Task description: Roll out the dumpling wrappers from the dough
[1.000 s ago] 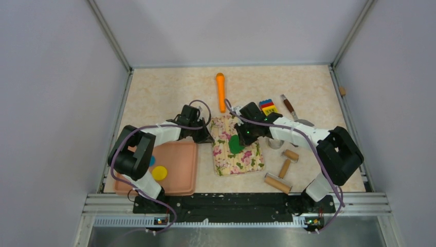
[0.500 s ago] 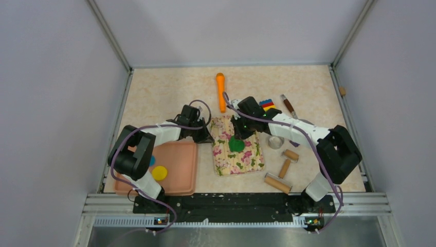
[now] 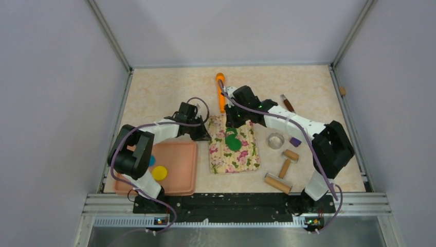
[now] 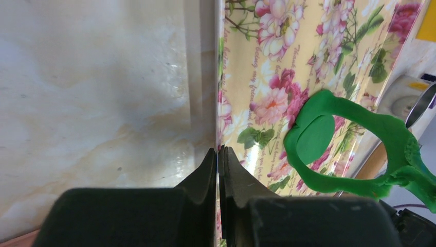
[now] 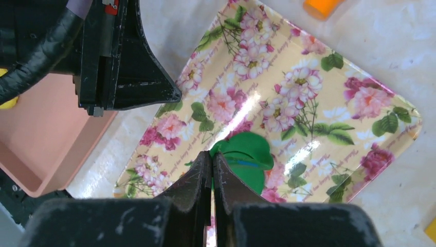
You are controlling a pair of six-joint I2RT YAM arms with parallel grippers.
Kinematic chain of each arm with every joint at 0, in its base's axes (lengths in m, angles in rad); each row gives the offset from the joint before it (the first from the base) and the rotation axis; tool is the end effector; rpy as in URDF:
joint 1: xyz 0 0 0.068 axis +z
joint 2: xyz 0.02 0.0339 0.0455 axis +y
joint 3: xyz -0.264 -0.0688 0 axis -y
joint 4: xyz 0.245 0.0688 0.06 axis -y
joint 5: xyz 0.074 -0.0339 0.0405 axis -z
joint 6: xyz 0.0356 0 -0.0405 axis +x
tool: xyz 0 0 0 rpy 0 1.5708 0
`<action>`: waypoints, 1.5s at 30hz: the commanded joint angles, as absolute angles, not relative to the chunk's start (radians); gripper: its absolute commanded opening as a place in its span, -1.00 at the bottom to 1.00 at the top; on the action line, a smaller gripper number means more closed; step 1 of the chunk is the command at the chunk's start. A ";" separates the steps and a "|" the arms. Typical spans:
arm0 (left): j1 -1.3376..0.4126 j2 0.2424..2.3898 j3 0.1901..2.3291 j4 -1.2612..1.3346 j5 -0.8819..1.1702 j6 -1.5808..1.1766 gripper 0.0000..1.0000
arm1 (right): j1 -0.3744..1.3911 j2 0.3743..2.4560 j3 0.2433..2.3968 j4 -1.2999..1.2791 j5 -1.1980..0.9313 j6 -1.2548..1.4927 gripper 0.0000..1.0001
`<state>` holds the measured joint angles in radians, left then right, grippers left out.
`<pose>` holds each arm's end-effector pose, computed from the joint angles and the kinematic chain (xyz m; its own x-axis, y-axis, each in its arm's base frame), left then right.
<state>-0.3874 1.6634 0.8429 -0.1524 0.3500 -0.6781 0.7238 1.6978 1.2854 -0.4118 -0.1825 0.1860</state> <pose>0.2878 -0.1306 0.1493 -0.9307 -0.2567 -0.2606 -0.0645 0.8164 -0.5738 0.2774 0.2538 0.2521 -0.6780 -0.3565 -0.6428 -0.6291 0.7338 0.2565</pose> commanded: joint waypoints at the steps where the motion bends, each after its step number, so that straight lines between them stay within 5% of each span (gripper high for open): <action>1: -0.339 1.651 0.919 -0.176 0.367 -0.636 -0.85 | 0.719 1.721 1.362 -0.372 -0.184 0.194 -1.00; 35: -0.249 1.565 0.873 -0.156 0.399 -0.672 -0.63 | 0.680 1.888 1.560 -0.371 -0.134 0.136 -0.98; 45: -0.220 1.506 0.850 -0.168 0.408 -0.648 -0.53 | 0.669 2.021 1.609 -0.424 -0.198 0.163 0.08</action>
<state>-0.2344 1.5669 0.8722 -0.1864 0.3946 -0.6624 0.6838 2.0083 1.5520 -0.4095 -0.1562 0.1524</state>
